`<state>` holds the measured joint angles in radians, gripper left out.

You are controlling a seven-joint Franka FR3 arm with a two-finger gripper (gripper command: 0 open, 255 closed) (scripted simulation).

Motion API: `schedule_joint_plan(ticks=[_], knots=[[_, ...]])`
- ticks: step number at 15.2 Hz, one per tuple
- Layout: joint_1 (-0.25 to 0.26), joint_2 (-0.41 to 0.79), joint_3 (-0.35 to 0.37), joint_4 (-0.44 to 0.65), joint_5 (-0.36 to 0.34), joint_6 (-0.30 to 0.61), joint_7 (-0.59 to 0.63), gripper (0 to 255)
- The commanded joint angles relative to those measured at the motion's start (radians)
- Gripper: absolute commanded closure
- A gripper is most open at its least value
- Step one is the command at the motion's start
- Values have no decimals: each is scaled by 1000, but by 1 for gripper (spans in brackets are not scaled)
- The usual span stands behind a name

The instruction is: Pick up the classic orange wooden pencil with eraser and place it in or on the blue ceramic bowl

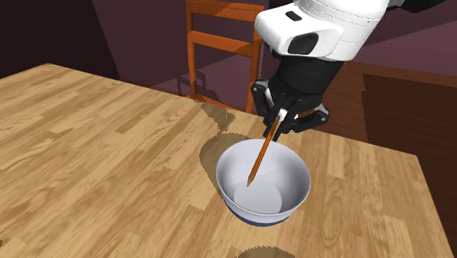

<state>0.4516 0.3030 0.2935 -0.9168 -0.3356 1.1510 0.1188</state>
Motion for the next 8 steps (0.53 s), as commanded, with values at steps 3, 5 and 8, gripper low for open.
schedule_joint_plan(ticks=[3, 5, 8], knots=[[-27, -62, 0, -154, 29, 93, 15, 255], [-37, -87, -1, -218, 40, 133, 21, 255], [-48, -117, -2, -303, 53, 189, 28, 255]])
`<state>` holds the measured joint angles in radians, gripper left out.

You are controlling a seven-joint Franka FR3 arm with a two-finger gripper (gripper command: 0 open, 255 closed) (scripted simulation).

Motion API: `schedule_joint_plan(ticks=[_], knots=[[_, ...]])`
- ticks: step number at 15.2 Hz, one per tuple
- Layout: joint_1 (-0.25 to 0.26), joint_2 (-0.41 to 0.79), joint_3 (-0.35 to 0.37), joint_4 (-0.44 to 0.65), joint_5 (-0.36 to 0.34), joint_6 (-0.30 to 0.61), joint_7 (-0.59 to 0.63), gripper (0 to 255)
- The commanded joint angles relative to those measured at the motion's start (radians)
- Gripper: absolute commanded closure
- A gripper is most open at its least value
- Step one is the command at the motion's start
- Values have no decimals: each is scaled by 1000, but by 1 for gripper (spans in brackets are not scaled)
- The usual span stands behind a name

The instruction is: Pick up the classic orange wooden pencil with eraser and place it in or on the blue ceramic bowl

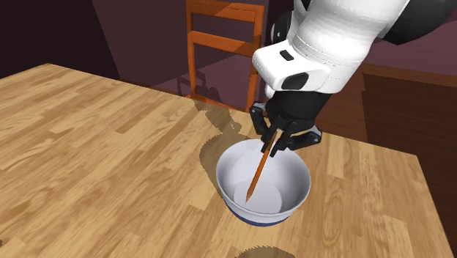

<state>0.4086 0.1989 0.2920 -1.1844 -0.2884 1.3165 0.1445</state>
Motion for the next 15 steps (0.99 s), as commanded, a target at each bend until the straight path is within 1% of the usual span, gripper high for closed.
schedule_joint_plan(ticks=[1, 2, 10, 11, 15], knots=[[-8, -22, -2, -61, 9, 41, 5, 255], [-13, -35, -3, -103, 14, 69, 8, 255], [-12, -35, -3, -103, 14, 69, 8, 255], [-12, -35, -3, -103, 15, 69, 9, 0], [-12, -35, -3, -103, 15, 69, 8, 0]])
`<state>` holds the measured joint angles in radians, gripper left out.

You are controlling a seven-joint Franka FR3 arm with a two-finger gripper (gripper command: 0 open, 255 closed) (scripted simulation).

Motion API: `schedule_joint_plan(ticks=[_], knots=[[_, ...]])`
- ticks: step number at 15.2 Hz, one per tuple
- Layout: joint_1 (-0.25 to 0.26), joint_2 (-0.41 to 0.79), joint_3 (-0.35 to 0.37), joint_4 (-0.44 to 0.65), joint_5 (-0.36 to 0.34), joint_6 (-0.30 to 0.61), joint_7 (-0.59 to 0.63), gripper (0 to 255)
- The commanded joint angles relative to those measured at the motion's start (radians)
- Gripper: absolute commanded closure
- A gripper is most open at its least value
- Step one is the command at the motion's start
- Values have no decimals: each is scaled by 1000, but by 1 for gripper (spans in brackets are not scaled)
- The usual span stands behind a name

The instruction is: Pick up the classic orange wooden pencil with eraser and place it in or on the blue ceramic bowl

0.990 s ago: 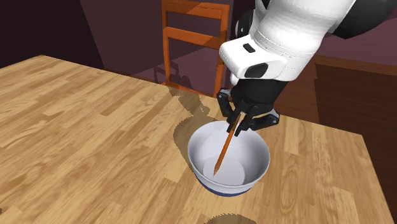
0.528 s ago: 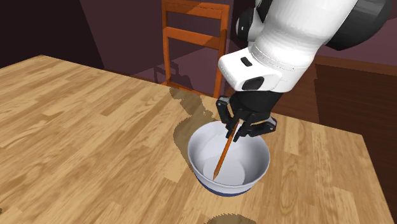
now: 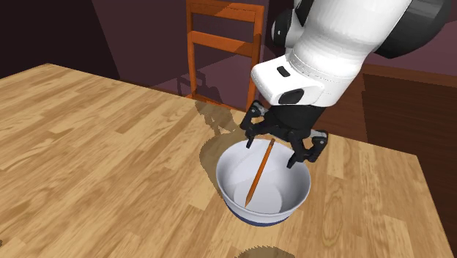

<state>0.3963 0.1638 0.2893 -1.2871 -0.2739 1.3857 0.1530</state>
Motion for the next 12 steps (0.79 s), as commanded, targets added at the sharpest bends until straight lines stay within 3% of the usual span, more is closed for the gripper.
schedule_joint_plan(ticks=[1, 5, 12], knots=[[0, 0, 0, 0, 0, 0, 0, 0], [54, 115, 15, 294, -50, -188, -4, 0], [55, 115, 14, 294, -49, -188, -4, 0]])
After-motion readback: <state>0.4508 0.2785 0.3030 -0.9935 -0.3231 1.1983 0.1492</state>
